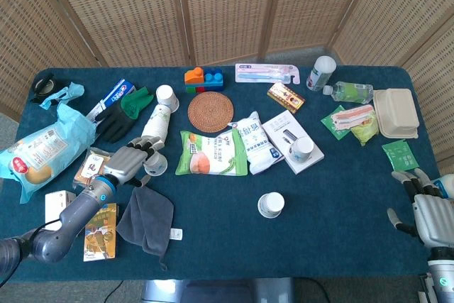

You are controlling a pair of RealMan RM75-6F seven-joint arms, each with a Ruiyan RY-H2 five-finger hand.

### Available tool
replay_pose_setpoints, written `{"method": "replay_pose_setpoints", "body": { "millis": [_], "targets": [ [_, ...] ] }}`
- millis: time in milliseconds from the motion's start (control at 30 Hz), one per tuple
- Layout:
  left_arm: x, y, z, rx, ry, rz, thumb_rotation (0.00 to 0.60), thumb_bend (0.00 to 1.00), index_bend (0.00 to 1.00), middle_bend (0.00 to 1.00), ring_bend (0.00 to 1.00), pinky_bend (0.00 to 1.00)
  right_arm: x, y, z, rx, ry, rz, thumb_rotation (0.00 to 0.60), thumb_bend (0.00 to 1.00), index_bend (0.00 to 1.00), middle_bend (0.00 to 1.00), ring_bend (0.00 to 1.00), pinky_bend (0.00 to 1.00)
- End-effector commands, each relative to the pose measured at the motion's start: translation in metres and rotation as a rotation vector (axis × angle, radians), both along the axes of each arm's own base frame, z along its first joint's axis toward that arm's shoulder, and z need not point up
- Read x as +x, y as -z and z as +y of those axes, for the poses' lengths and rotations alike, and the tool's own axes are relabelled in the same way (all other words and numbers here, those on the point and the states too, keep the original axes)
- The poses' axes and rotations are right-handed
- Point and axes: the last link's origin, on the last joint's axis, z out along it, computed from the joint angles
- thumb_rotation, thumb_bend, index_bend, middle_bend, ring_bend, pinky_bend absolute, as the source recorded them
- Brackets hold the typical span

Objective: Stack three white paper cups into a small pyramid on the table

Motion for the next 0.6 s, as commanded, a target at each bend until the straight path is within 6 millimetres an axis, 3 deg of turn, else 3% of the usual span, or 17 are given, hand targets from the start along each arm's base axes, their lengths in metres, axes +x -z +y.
{"method": "replay_pose_setpoints", "body": {
  "millis": [33, 167, 333, 600],
  "targets": [
    [0.0, 0.002, 0.0, -0.005, 0.001, -0.005, 0.6, 0.47, 0.0, 0.0, 0.0, 0.09, 0.0, 0.0, 0.0, 0.0, 0.001, -0.001, 0.6, 0.38, 0.17, 0.2, 0.04, 0.19],
    [-0.001, 0.003, 0.001, 0.009, 0.0, -0.018, 0.6, 0.47, 0.0, 0.0, 0.0, 0.15, 0.0, 0.0, 0.001, 0.004, 0.0, -0.003, 0.6, 0.38, 0.17, 0.2, 0.04, 0.19],
    [-0.002, 0.009, 0.004, 0.032, 0.002, -0.046, 0.6, 0.47, 0.01, 0.0, 0.05, 0.32, 0.0, 0.0, 0.001, 0.005, 0.005, -0.007, 0.6, 0.38, 0.17, 0.2, 0.04, 0.19],
    [-0.002, 0.015, 0.006, 0.038, 0.008, -0.062, 0.6, 0.47, 0.16, 0.02, 0.19, 0.47, -0.001, -0.001, 0.004, 0.002, 0.016, -0.012, 0.6, 0.38, 0.17, 0.2, 0.04, 0.22]
  ]
}}
